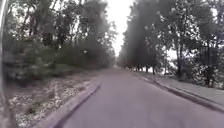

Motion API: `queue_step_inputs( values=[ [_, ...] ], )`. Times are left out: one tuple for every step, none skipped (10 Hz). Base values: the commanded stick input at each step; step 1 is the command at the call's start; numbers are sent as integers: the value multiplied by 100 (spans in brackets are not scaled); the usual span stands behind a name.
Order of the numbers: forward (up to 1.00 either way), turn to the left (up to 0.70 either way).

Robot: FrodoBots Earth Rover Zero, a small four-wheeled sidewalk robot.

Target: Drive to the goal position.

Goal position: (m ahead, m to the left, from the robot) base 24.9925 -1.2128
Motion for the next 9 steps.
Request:
queue_step_inputs(
  values=[
    [70, 1],
    [70, -1],
    [70, -1],
    [70, -1],
    [70, -1],
    [70, -1],
    [70, 1],
    [70, 1],
    [70, 1]
  ],
)
